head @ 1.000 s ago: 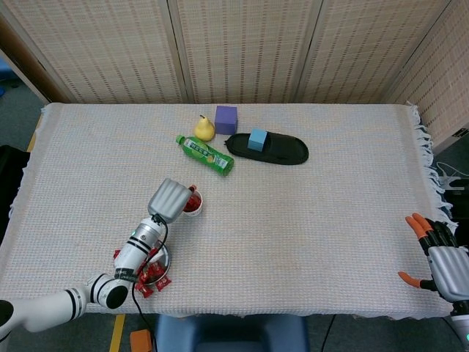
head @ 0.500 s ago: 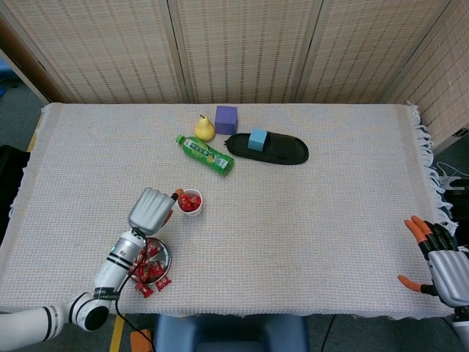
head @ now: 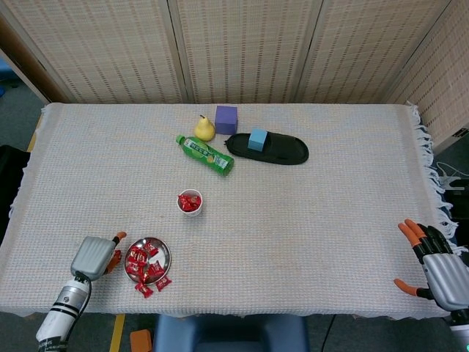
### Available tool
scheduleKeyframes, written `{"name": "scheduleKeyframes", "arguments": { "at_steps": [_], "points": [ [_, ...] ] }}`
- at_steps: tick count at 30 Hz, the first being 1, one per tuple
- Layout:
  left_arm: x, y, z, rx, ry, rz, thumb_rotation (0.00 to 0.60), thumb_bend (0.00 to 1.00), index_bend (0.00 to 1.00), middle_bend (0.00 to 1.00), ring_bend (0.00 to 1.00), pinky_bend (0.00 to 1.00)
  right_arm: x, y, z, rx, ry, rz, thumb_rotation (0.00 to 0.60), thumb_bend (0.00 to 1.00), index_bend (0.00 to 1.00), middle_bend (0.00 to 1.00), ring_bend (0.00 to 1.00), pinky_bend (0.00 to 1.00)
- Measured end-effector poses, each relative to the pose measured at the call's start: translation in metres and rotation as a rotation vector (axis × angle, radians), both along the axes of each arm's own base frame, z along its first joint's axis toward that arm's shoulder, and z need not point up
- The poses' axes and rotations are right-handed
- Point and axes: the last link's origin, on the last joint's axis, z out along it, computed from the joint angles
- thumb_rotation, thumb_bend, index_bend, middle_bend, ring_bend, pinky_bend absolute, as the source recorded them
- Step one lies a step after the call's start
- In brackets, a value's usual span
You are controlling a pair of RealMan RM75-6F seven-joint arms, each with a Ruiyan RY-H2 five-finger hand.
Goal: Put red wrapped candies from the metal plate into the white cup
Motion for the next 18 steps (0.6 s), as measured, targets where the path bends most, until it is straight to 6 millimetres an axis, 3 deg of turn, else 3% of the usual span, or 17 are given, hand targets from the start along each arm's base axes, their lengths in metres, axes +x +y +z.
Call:
{"name": "scheduleKeyframes", "arguments": {
  "at_steps": [8,18],
  "points": [
    [-0.017,-0.017,-0.007,-0.006,0.077,0.012,0.6,0.4,0.22,0.91,0.87,1.0,0.001,0.002,-0.001,-0.001,0.002,0.004,0.6,0.0,0.0,0.0,0.0,0.01],
    [-0.028,-0.019,-0.009,0.007,0.091,0.035,0.6,0.41,0.29,0.91,0.87,1.0,0.002,0.002,-0.002,0.003,0.005,0.008,0.6,0.0,0.0,0.0,0.0,0.01]
  ]
}}
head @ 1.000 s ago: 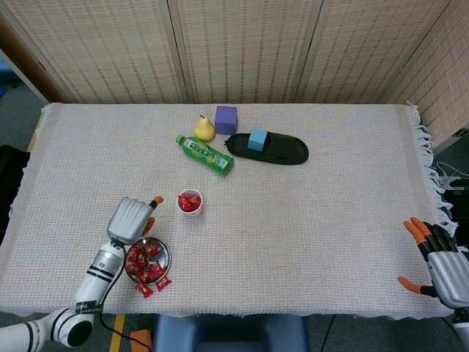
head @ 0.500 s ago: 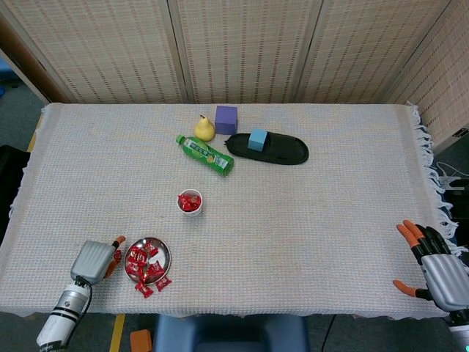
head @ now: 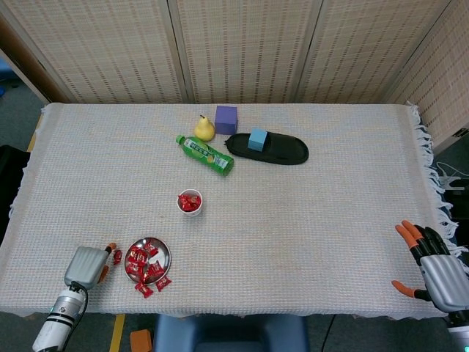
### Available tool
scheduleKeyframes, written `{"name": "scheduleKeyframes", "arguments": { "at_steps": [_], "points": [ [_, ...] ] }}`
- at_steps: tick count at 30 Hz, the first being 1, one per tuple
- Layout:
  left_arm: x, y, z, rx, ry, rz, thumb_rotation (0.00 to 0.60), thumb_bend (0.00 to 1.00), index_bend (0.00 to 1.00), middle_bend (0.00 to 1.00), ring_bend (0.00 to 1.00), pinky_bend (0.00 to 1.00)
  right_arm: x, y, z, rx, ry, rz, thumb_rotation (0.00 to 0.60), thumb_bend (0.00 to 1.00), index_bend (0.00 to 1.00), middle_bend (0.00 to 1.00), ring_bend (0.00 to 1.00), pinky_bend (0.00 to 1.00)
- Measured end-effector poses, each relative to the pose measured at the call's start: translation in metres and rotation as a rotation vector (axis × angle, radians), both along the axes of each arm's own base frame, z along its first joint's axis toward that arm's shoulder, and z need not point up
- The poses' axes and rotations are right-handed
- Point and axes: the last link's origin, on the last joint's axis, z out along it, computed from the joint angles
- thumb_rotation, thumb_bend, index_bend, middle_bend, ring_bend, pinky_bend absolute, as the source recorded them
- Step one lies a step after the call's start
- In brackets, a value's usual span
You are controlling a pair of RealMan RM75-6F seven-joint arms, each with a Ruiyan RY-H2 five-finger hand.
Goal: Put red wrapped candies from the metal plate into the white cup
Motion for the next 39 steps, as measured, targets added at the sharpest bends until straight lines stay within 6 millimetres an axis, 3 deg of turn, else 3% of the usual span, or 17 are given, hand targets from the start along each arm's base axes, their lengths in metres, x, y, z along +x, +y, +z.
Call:
{"name": "scheduleKeyframes", "arguments": {
  "at_steps": [15,31,39],
  "points": [
    [0.001,0.004,-0.017,-0.014,0.018,-0.002,0.6,0.4,0.34,0.91,0.87,1.0,0.0,-0.001,-0.003,0.012,0.006,-0.007,0.6,0.01,0.0,0.0,0.0,0.01],
    [0.005,0.0,-0.019,-0.008,-0.018,-0.026,0.6,0.4,0.4,0.91,0.87,1.0,0.0,-0.001,-0.002,0.012,0.004,-0.006,0.6,0.01,0.0,0.0,0.0,0.01],
    [0.005,0.001,-0.02,-0.007,-0.035,-0.029,0.6,0.4,0.48,0.92,0.87,1.0,0.0,0.0,-0.001,0.01,0.002,-0.005,0.6,0.02,0.0,0.0,0.0,0.01]
  ]
}}
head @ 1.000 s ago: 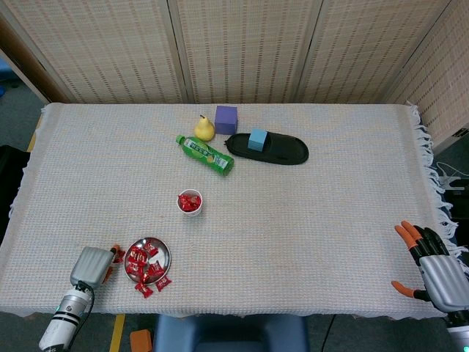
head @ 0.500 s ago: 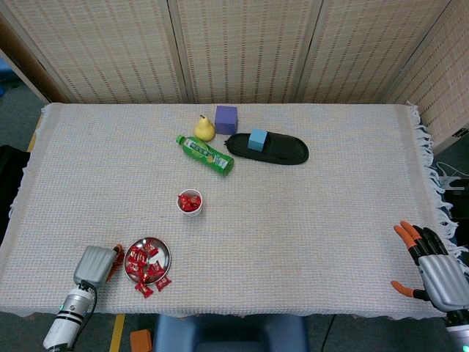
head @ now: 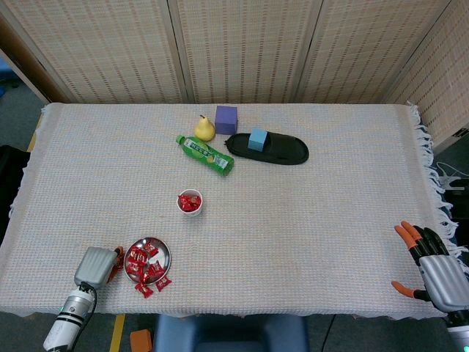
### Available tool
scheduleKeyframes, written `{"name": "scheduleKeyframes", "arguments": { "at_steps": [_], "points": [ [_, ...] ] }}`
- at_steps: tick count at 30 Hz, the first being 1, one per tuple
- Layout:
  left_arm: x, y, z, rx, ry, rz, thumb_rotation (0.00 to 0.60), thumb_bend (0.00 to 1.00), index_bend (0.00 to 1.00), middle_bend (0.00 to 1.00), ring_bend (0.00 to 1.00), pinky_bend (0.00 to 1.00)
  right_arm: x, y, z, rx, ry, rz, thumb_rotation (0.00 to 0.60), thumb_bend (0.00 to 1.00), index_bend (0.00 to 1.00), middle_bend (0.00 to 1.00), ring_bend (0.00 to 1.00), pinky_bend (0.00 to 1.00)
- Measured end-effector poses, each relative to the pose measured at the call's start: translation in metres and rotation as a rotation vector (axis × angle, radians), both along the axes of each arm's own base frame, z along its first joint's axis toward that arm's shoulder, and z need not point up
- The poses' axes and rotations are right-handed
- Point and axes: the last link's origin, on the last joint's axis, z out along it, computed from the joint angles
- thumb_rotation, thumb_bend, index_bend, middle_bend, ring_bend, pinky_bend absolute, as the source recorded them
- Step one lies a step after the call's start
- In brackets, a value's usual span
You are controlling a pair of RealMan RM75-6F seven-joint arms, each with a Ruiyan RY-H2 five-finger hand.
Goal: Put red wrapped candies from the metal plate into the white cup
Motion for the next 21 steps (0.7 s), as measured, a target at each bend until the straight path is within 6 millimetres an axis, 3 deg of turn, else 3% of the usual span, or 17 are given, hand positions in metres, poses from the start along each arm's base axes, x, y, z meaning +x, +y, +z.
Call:
{"name": "scheduleKeyframes", "arguments": {
  "at_steps": [6,21],
  "points": [
    [0.0,-0.003,0.003,0.01,-0.04,-0.007,0.6,0.4,0.58,0.93,0.87,1.0,0.0,0.0,-0.001,0.003,0.0,-0.001,0.6,0.01,0.0,0.0,0.0,0.01],
    [-0.004,-0.012,0.009,0.013,-0.118,0.005,0.6,0.45,0.62,0.93,0.87,1.0,0.0,-0.001,0.0,0.001,-0.002,-0.003,0.6,0.01,0.0,0.0,0.0,0.01]
  ]
}}
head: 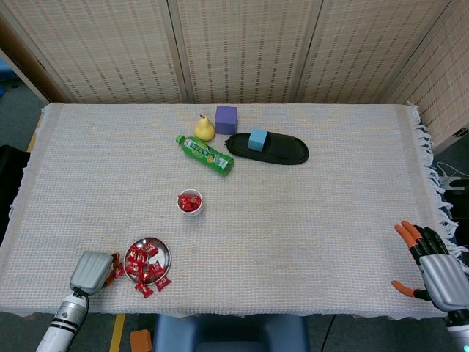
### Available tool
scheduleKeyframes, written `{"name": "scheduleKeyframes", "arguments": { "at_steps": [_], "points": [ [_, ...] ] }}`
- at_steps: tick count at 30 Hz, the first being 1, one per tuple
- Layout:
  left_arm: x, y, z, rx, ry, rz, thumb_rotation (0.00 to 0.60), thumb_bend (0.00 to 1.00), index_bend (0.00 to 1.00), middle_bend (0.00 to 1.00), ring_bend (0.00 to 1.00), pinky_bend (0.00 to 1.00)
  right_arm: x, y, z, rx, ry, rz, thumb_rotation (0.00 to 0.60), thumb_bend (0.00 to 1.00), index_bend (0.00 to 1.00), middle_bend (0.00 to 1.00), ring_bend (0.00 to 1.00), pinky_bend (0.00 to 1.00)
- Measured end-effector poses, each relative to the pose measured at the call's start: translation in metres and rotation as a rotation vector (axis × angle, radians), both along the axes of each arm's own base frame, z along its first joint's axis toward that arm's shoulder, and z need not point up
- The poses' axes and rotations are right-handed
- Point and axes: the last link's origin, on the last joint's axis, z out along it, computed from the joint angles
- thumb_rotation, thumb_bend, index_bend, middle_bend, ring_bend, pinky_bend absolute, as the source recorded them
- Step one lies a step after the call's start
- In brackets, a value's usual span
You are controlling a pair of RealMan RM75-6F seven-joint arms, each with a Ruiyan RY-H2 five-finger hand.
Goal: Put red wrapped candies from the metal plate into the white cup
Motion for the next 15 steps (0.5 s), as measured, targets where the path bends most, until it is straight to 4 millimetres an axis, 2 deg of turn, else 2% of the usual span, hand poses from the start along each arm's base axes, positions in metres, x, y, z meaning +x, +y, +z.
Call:
{"name": "scheduleKeyframes", "arguments": {
  "at_steps": [8,12,15],
  "points": [
    [0.014,0.012,0.019,0.046,-0.118,-0.003,0.6,0.46,0.62,0.93,0.87,1.0,-0.001,-0.002,-0.001,0.002,0.003,-0.006,0.6,0.01,0.0,0.0,0.0,0.01],
    [0.034,0.032,0.03,0.035,-0.178,-0.022,0.6,0.47,0.62,0.93,0.87,1.0,-0.002,-0.004,-0.001,0.0,0.006,-0.013,0.6,0.01,0.0,0.0,0.0,0.01],
    [0.059,0.055,0.033,0.017,-0.203,-0.059,0.6,0.47,0.62,0.93,0.87,1.0,-0.003,-0.007,-0.002,-0.001,0.009,-0.025,0.6,0.01,0.0,0.0,0.0,0.01]
  ]
}}
